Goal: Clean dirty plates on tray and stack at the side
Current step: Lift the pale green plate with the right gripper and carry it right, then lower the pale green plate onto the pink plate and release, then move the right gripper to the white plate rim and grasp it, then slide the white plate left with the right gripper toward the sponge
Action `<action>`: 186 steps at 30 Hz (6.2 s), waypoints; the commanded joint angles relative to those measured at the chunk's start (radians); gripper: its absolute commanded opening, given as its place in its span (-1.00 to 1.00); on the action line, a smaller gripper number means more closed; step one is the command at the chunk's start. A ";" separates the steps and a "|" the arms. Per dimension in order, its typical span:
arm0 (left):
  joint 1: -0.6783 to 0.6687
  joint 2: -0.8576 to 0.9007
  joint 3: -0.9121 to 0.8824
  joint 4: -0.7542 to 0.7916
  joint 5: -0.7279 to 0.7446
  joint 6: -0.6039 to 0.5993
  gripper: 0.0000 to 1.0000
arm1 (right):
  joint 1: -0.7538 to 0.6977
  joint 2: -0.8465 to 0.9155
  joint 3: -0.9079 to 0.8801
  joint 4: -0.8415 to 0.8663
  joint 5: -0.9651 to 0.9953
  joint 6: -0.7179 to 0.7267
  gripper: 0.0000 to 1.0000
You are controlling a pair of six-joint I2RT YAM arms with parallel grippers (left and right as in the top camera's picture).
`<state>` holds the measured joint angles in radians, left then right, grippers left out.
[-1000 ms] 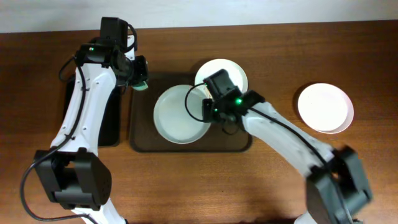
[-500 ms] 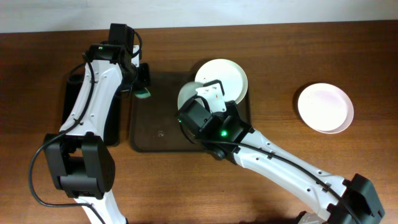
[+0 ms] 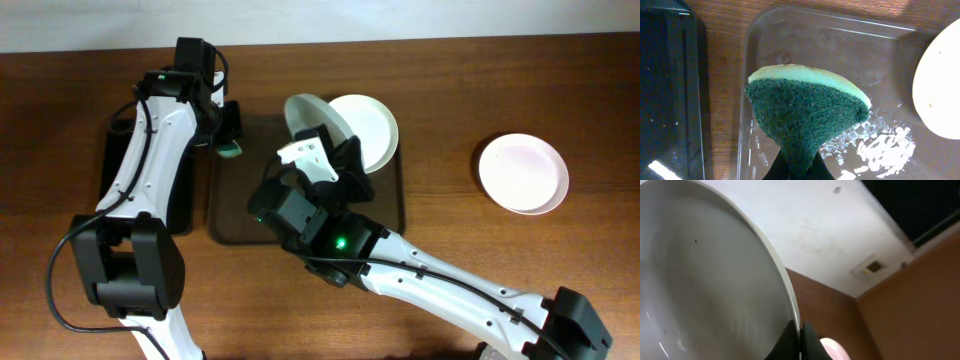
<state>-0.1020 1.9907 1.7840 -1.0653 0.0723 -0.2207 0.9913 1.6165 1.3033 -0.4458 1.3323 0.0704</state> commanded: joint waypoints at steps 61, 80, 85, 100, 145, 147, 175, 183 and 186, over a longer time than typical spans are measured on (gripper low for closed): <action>0.017 0.009 -0.009 0.016 0.010 0.020 -0.99 | -1.374 0.240 0.217 -0.548 -1.518 0.207 0.31; 0.010 0.009 -0.009 0.013 0.011 0.020 -0.99 | -0.772 0.503 0.288 -0.322 -1.451 0.575 -0.81; 0.011 0.009 -0.009 0.013 0.010 0.020 -0.99 | -0.769 0.526 0.285 -0.351 -1.408 0.574 -0.83; 0.011 0.009 -0.009 0.016 0.010 0.020 -0.99 | -0.539 0.525 0.285 -0.577 -1.550 0.404 -0.55; 0.011 0.009 -0.009 0.016 0.010 0.020 -0.99 | -0.697 0.631 0.415 -0.547 -1.501 0.384 -0.39; 0.011 0.009 -0.009 0.016 0.010 0.020 -0.99 | -0.680 0.631 0.369 -0.500 -1.501 0.392 -0.39; 0.006 0.012 -0.031 0.013 0.011 0.020 -0.99 | -0.647 0.630 0.333 -0.271 -1.546 0.404 -0.51; -0.103 0.077 -0.031 0.019 0.011 0.020 -0.99 | -0.644 0.631 0.333 -0.272 -1.547 0.379 -0.92; -0.132 0.083 -0.031 0.050 0.011 0.020 -0.99 | -0.644 0.631 0.333 -0.272 -1.547 0.395 -0.92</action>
<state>-0.2123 2.0590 1.7554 -1.0424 0.0723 -0.2203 0.3473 2.2250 1.6463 -0.7082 -0.2291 0.4641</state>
